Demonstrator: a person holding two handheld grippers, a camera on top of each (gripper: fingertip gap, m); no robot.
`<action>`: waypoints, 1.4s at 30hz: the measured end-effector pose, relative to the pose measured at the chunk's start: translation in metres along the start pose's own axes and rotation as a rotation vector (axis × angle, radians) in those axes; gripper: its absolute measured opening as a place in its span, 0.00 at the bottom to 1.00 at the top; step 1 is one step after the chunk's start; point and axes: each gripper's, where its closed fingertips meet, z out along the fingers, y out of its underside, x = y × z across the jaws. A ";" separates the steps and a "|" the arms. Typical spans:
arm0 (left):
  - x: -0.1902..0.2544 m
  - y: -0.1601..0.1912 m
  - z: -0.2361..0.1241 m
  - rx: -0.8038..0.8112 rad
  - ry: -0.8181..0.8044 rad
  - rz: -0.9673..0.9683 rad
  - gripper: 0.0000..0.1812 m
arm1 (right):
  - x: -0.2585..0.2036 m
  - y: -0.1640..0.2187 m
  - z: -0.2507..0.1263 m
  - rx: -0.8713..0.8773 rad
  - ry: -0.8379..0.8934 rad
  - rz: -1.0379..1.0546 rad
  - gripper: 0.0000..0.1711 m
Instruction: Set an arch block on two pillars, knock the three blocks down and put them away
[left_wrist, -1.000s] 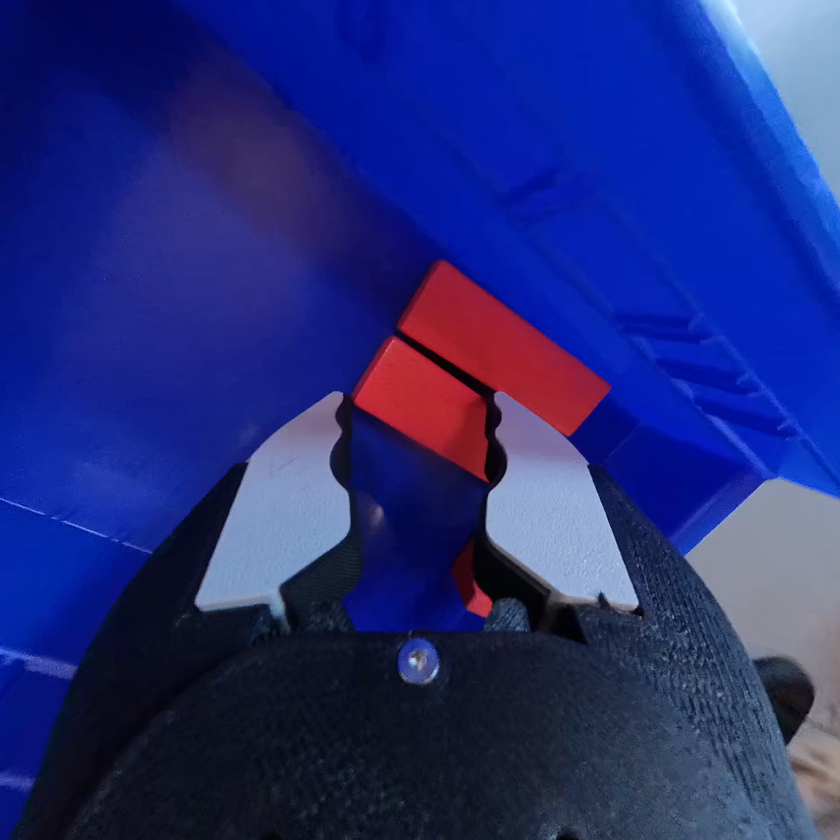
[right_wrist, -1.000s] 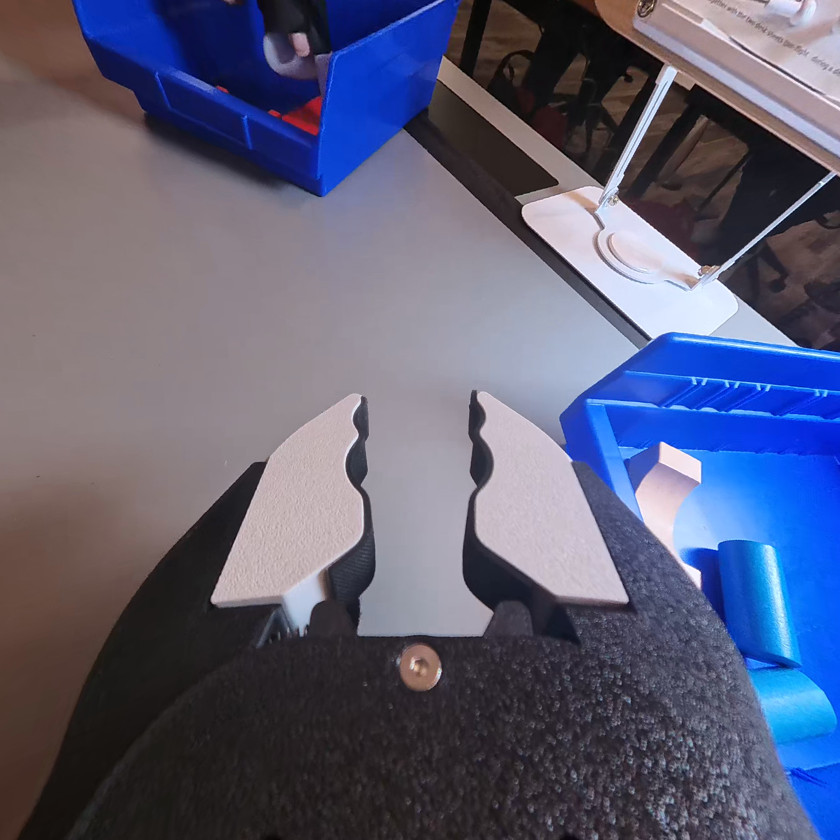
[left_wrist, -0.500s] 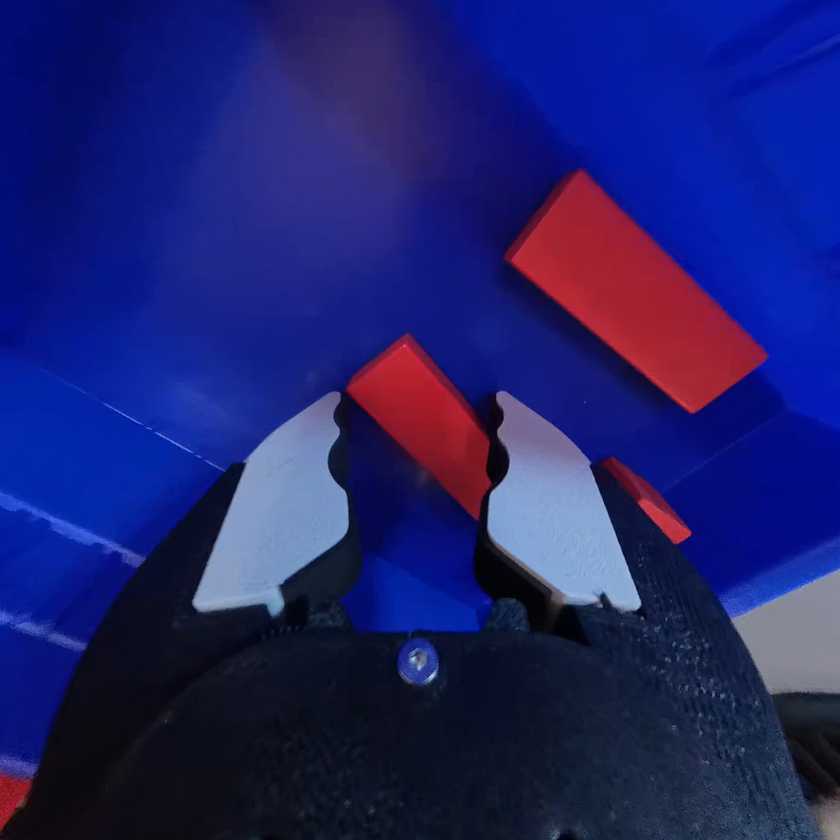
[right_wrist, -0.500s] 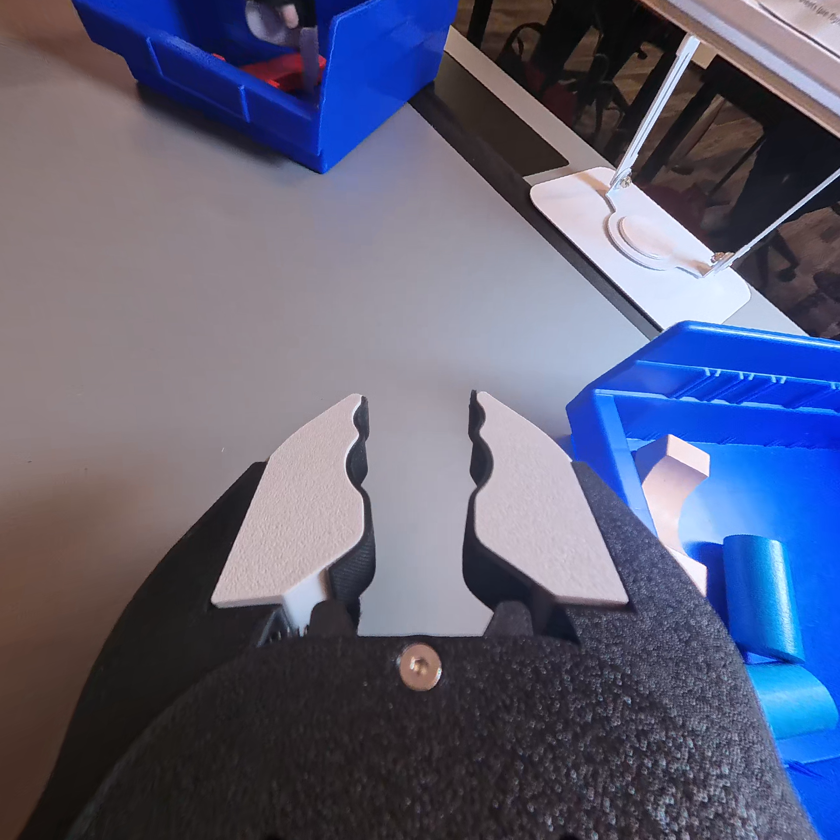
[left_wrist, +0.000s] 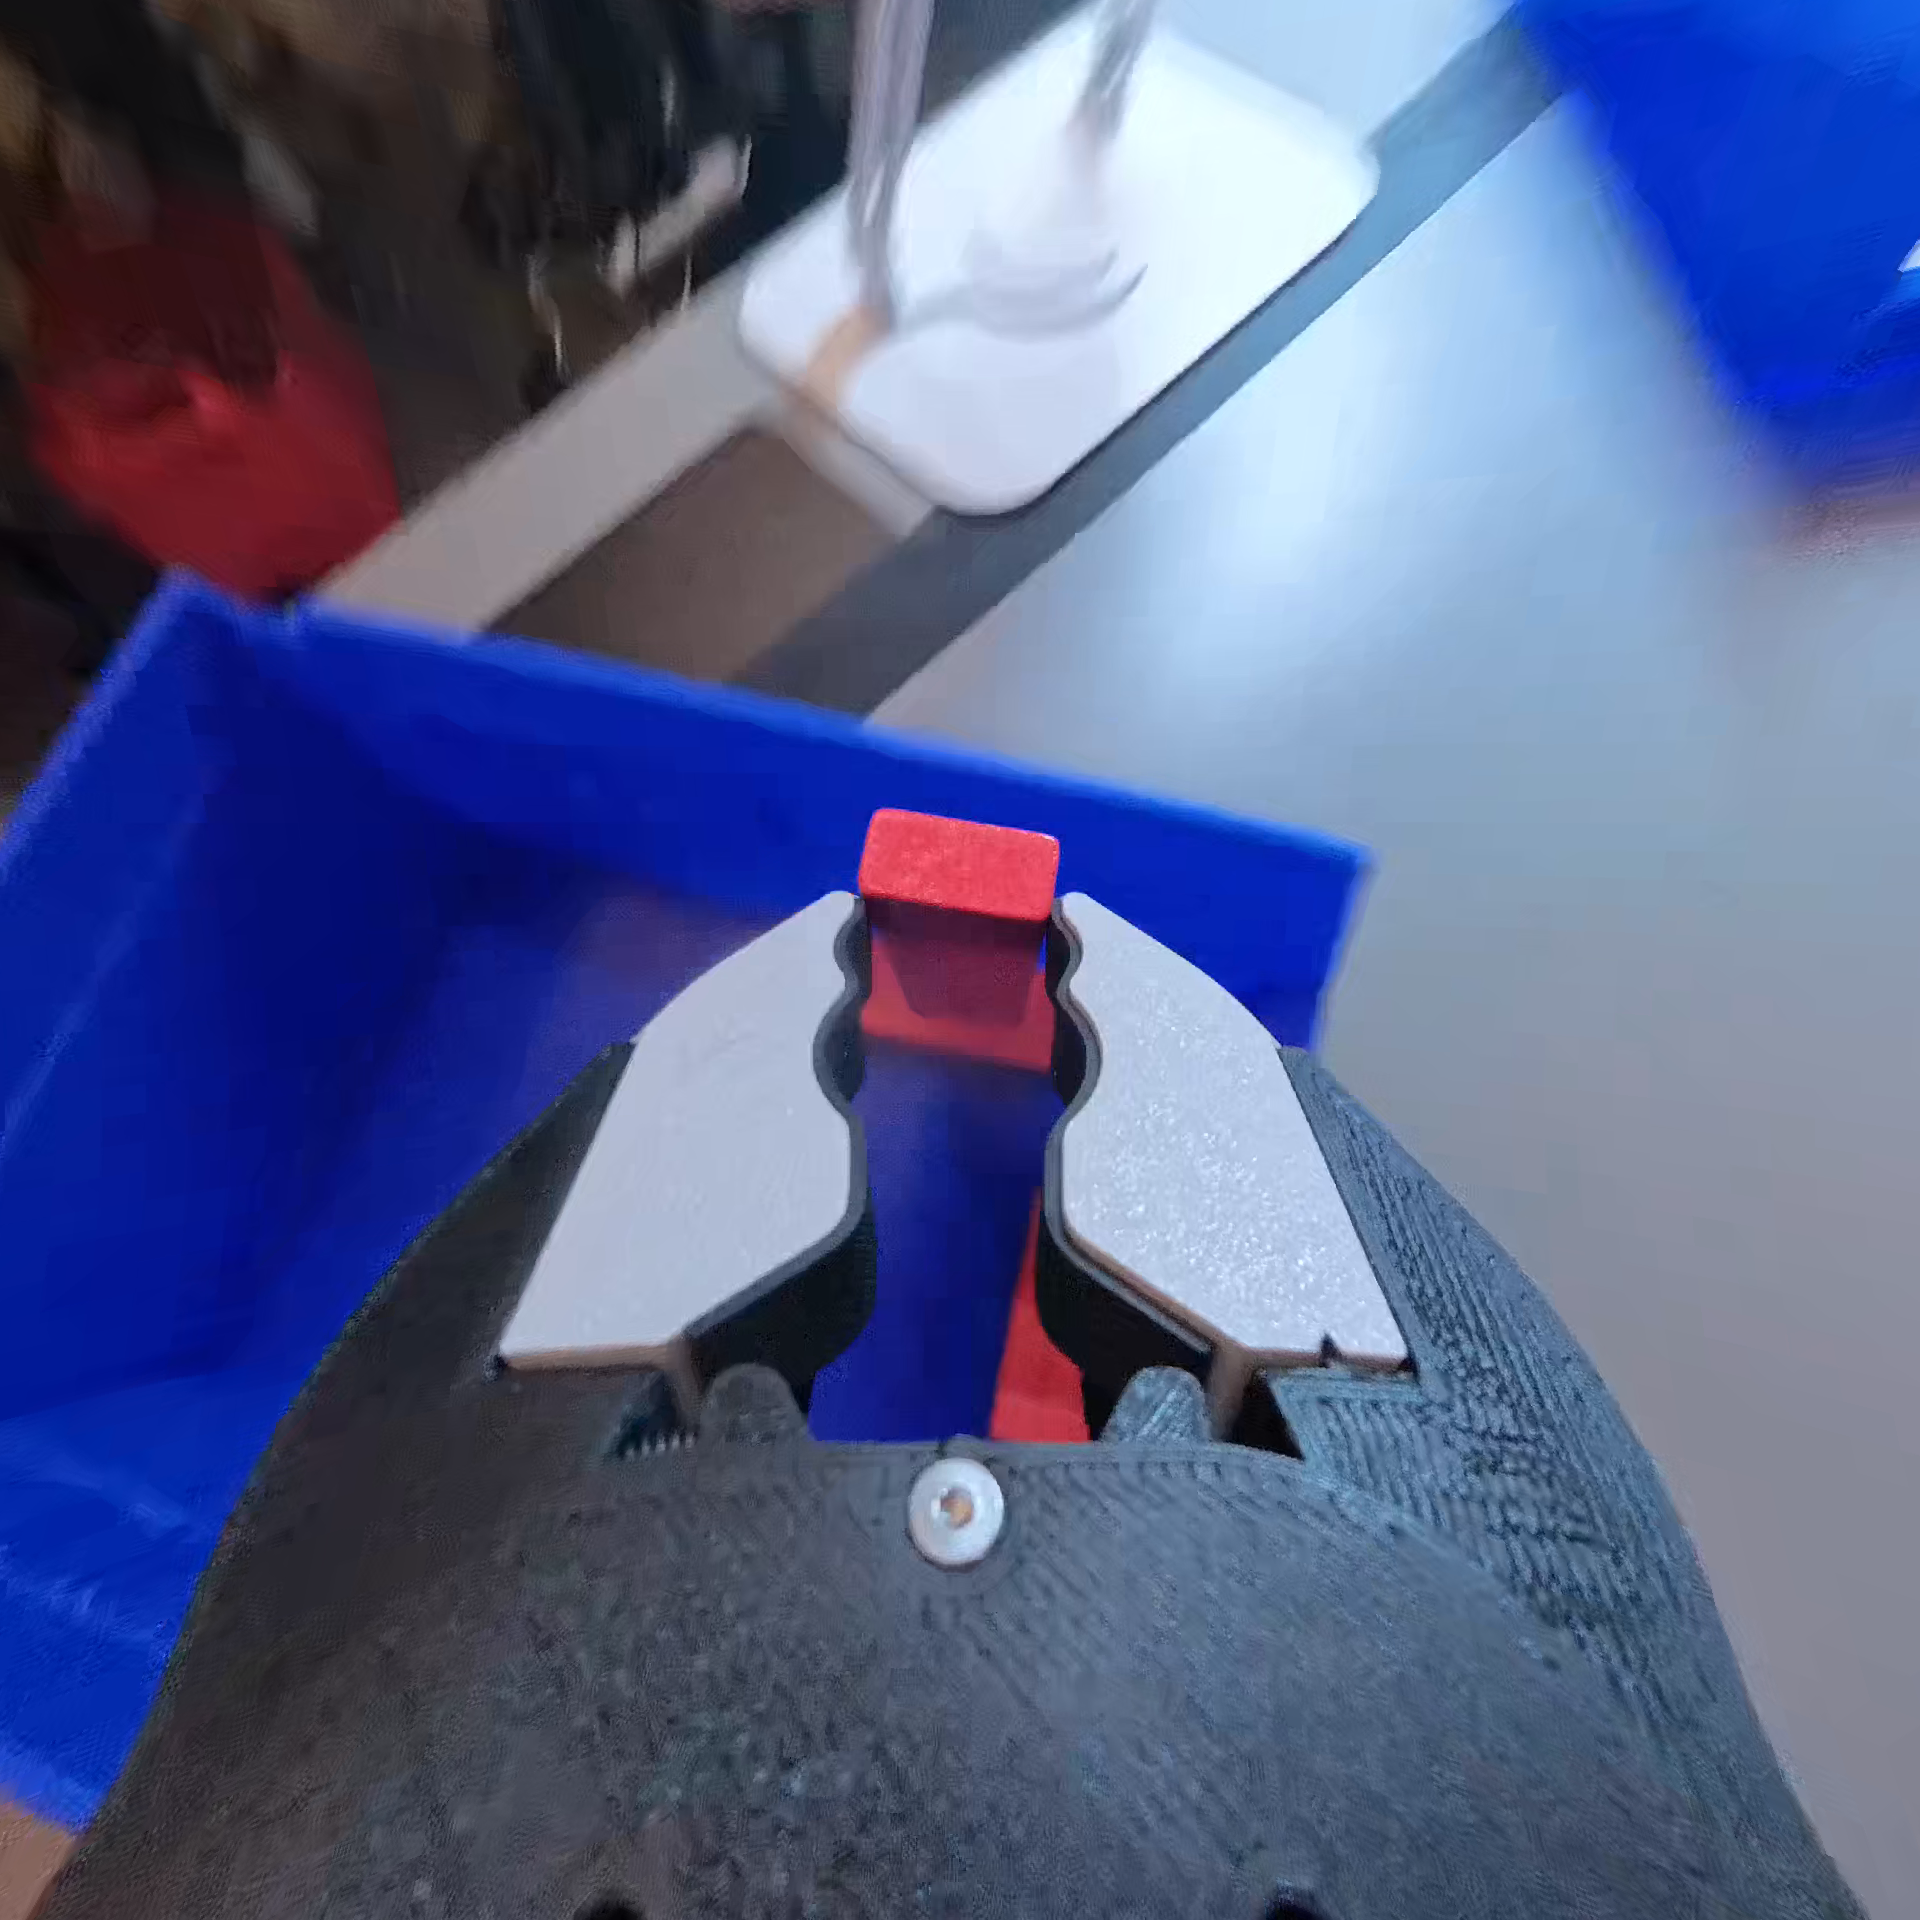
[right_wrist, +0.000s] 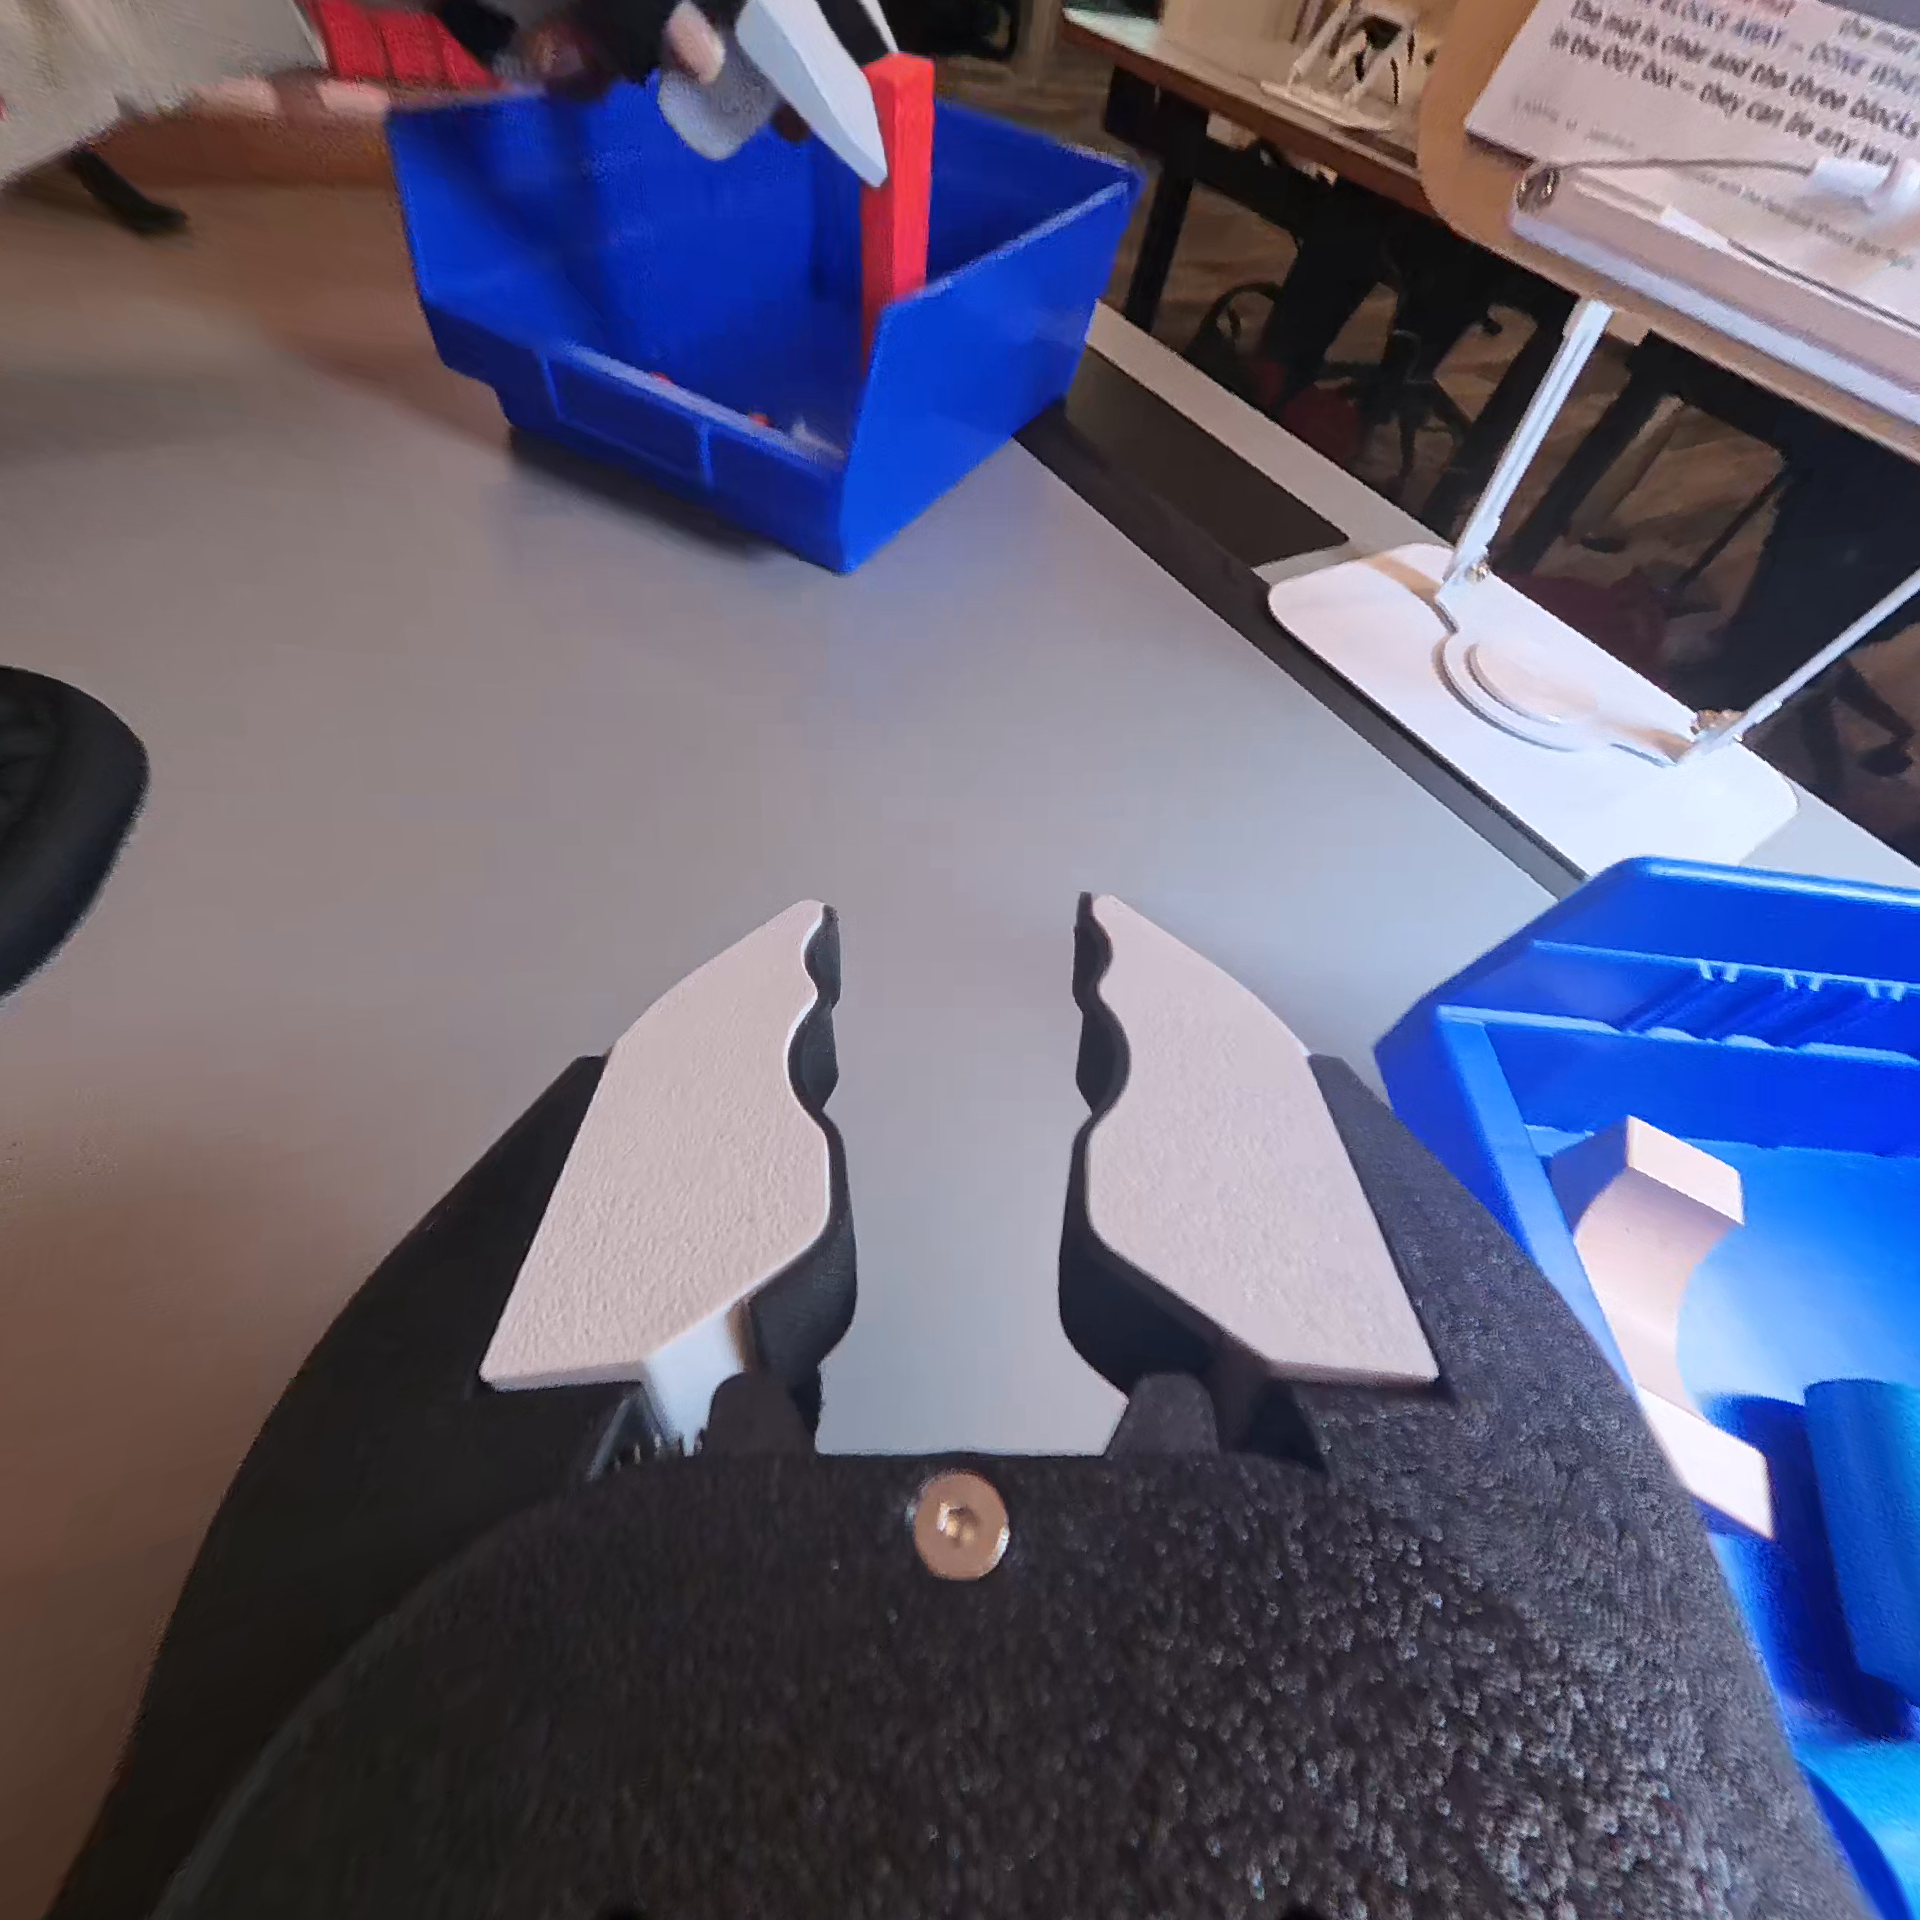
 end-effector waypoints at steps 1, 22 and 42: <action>0.018 -0.011 -0.010 0.072 0.021 0.032 0.18 | -0.004 -0.005 0.000 0.027 -0.017 0.012 0.26; 0.323 0.024 -0.011 0.225 0.558 0.455 0.18 | -0.108 -0.031 0.000 0.042 -0.395 -0.057 0.20; 0.327 0.040 0.001 0.219 0.612 0.389 0.19 | -0.114 -0.005 0.006 -0.044 -0.475 -0.039 0.21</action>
